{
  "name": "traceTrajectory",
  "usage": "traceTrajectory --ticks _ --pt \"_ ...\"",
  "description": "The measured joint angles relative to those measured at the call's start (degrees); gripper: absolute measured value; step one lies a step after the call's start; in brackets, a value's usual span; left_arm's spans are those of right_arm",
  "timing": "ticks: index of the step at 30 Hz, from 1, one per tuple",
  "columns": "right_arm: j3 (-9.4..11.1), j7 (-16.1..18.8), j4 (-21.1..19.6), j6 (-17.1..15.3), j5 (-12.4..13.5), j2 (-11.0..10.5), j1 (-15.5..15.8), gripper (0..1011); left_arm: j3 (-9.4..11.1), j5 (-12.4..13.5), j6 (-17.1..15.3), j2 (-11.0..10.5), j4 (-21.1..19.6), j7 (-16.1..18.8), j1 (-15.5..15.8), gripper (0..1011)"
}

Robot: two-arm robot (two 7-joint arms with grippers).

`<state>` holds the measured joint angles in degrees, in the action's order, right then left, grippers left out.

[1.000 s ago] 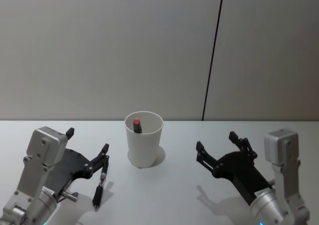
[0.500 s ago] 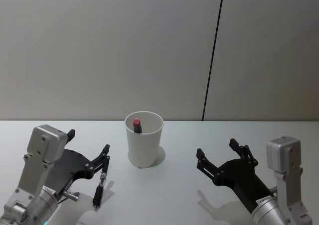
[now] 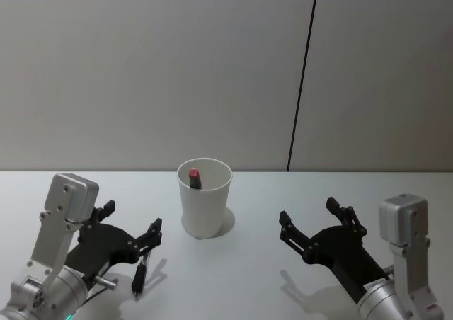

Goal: Place the pen into the pen holder.

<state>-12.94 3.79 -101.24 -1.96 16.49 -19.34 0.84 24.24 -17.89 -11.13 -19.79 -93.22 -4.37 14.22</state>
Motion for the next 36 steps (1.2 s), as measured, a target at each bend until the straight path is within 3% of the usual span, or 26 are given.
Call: traceTrajectory --ticks 17,36 --pt "0.0 0.0 0.0 0.0 0.0 0.0 0.0 1001 -0.1 -3.4 -9.2 0.3 1.0 -3.5 0.6 1000" --pt "0.0 0.0 0.0 0.0 0.0 0.0 0.0 1001 -0.5 -3.6 -13.7 -0.3 2.0 -4.9 0.5 1000"
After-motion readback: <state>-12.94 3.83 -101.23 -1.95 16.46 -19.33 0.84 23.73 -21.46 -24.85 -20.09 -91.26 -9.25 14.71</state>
